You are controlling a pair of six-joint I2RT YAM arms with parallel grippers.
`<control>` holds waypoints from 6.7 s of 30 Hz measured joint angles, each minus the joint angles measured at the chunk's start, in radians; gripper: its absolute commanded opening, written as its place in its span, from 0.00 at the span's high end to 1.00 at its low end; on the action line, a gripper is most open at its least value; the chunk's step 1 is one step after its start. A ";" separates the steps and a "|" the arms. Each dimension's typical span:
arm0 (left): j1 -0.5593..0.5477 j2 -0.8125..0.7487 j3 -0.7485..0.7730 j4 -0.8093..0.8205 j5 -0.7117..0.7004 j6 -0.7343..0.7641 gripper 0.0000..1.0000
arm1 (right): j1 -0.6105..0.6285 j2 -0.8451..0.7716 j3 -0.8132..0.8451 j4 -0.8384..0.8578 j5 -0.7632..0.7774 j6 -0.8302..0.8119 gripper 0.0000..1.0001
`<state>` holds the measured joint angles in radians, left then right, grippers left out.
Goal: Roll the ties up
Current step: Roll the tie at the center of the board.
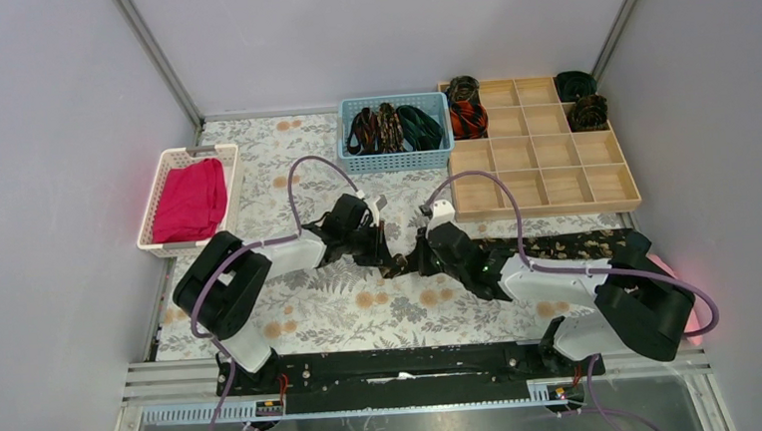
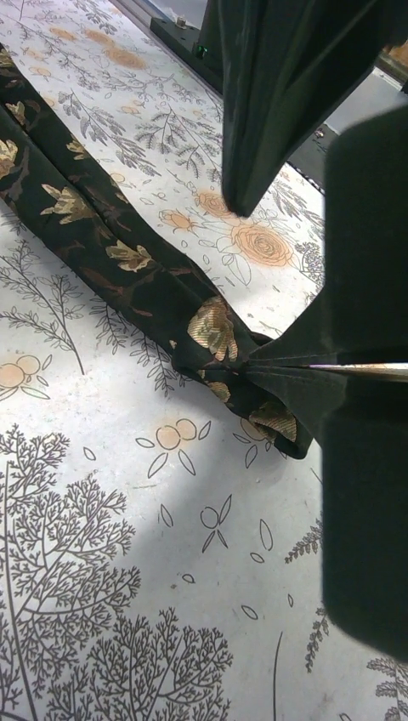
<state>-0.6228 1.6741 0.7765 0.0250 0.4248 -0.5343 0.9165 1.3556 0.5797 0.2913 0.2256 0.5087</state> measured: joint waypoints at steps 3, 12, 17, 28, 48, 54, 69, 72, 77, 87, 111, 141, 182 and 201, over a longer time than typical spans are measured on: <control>-0.005 -0.007 0.015 -0.028 -0.006 0.005 1.00 | 0.001 -0.003 -0.034 -0.026 -0.002 0.003 1.00; -0.005 -0.056 0.035 -0.074 -0.022 0.009 1.00 | 0.056 -0.001 -0.073 -0.062 -0.002 0.005 1.00; -0.003 -0.061 0.058 -0.088 -0.073 0.002 1.00 | 0.103 0.039 -0.072 -0.063 0.015 0.005 1.00; 0.100 -0.012 0.069 -0.086 -0.146 -0.026 1.00 | 0.122 0.152 -0.007 -0.055 0.052 -0.008 1.00; 0.060 0.096 0.108 -0.036 -0.087 -0.041 1.00 | 0.137 0.337 0.168 -0.017 0.072 -0.057 1.00; 0.060 0.100 0.108 -0.033 -0.077 -0.039 1.00 | 0.138 0.364 0.198 -0.017 0.074 -0.070 1.00; 0.113 0.107 0.285 -0.133 -0.397 -0.025 0.63 | 0.300 0.266 0.259 -0.307 0.287 -0.086 0.71; 0.128 0.031 0.285 -0.156 -0.469 -0.039 0.62 | 0.335 0.260 0.323 -0.380 0.352 -0.099 0.63; 0.135 -0.258 0.251 -0.215 -0.636 -0.079 0.59 | 0.368 0.286 0.456 -0.482 0.463 -0.147 0.54; 0.136 -0.607 0.159 -0.328 -0.852 -0.126 0.55 | 0.405 0.549 0.668 -0.581 0.591 -0.245 0.43; 0.136 -0.609 0.152 -0.389 -0.904 -0.109 0.55 | 0.342 0.758 0.792 -0.654 0.731 -0.287 0.42; 0.136 -0.618 0.072 -0.352 -0.880 -0.111 1.00 | 0.179 0.467 0.502 -0.452 0.328 -0.069 0.75; -0.191 -0.209 -0.016 0.058 -0.621 -0.057 1.00 | -0.187 0.042 -0.253 0.366 -0.311 0.414 0.80; -0.348 -0.083 0.031 0.126 -0.577 -0.041 1.00 | -0.191 0.019 -0.286 0.266 -0.206 0.412 0.69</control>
<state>-0.9710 1.5909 0.8074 0.1513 -0.1524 -0.5751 0.7258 1.3746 0.2932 0.5571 0.0200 0.9211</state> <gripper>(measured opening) 0.008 0.282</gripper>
